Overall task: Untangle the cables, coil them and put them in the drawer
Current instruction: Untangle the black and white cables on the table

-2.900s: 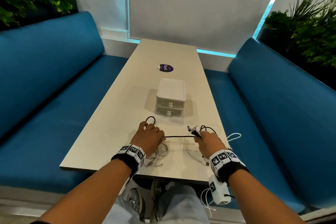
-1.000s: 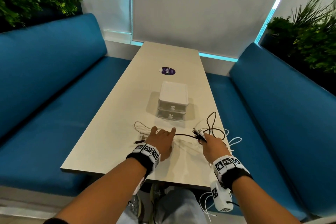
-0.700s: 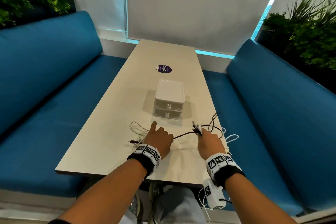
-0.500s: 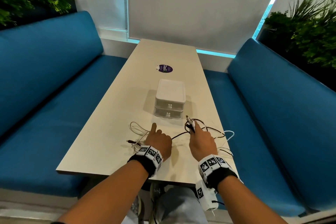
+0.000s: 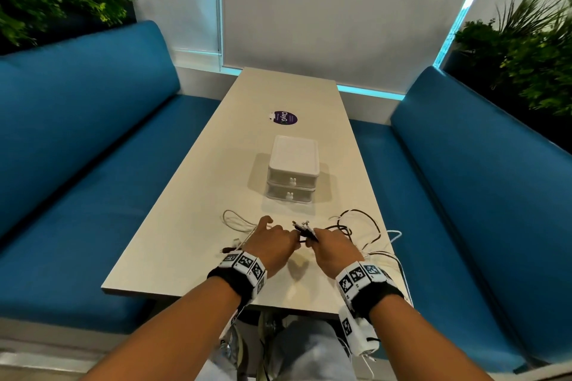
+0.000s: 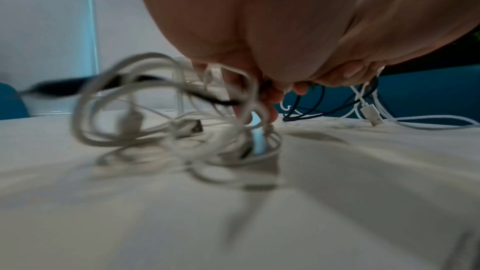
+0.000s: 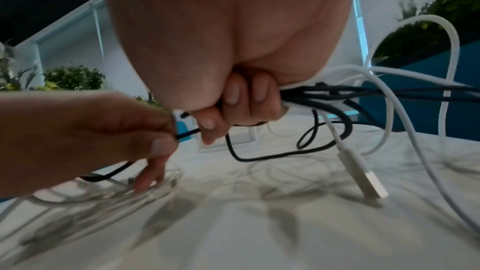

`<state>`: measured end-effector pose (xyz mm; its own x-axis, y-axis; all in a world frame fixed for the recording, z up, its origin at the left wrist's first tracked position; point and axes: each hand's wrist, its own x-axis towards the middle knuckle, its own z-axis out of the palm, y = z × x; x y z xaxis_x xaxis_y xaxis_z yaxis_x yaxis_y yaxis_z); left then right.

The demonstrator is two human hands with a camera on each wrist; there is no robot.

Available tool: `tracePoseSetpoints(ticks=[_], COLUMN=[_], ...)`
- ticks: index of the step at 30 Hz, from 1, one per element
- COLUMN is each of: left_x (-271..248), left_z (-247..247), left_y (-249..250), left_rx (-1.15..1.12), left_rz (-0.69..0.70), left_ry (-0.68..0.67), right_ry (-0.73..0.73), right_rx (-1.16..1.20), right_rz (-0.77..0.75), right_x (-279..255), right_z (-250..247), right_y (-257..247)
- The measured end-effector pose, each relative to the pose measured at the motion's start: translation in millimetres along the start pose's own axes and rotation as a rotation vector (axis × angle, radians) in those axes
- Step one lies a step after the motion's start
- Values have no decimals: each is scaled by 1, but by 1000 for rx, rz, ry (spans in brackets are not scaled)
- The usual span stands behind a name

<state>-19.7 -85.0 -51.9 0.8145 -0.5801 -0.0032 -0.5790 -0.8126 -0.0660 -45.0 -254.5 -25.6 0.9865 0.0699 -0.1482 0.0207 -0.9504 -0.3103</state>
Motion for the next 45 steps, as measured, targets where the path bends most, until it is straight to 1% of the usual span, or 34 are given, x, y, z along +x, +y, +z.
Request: tracePoseSetpoints(ticks=[4,7,9,11,12,15,16,18,20,22,25,28,30,33,36,37,40,44,45], left_x=[-9,-10,-8,-5,-4,-2,-1,0,0,-1,-8,-19,-26,-35,-38,-38,-40,-42,-42], left_z=[4,1,0,1,2,-1,-4,-10,-15,-17,-14,-11,-10,-11,-10,-8,-3,4,6], left_y=[-22,-28,-26,-22,-20,-14,-10,-4,1,1,-8,-35,-54,-68,-64,-62,-54,-35,-31], left_rx=[-26,-22,-32,-61,-78,-102,-103,-128,-167,-230,-323,-283,-232,-215,-203,-195,-162,-84,-73], left_rz=[-81,-75,-62,-72,-83,-83,-74,-57,-48,-41,-68,-132,-152,-176,-185,-189,-198,-190,-201], left_ry=[17,23,14,4,2,9,14,37,66,94,118,97,88,79,75,69,22,-20,-6], right_ry=[86,114,114,140,158,209,198,124,48,40,63,67,77,121,184,185,126,129,113], right_rx=[-64,-123,-132,-118,-99,-3,31,53,43,33,-140,-248,-260,-194,-62,-21,43,86,99], right_rz=[216,357,405,391,355,164,95,-23,-79,-51,100,311,370,321,256,228,142,89,73], right_x=[1,-6,-12,-13,-14,-16,-16,-17,-16,-14,-9,-12,-15,-15,-7,-4,0,-3,-3], right_z=[-21,-34,-37,-35,-33,-21,-16,-6,-1,0,-4,-14,-17,-12,-5,-3,5,13,14], right_y=[24,44,48,44,41,28,23,13,4,2,9,25,31,22,8,4,-6,-9,-7])
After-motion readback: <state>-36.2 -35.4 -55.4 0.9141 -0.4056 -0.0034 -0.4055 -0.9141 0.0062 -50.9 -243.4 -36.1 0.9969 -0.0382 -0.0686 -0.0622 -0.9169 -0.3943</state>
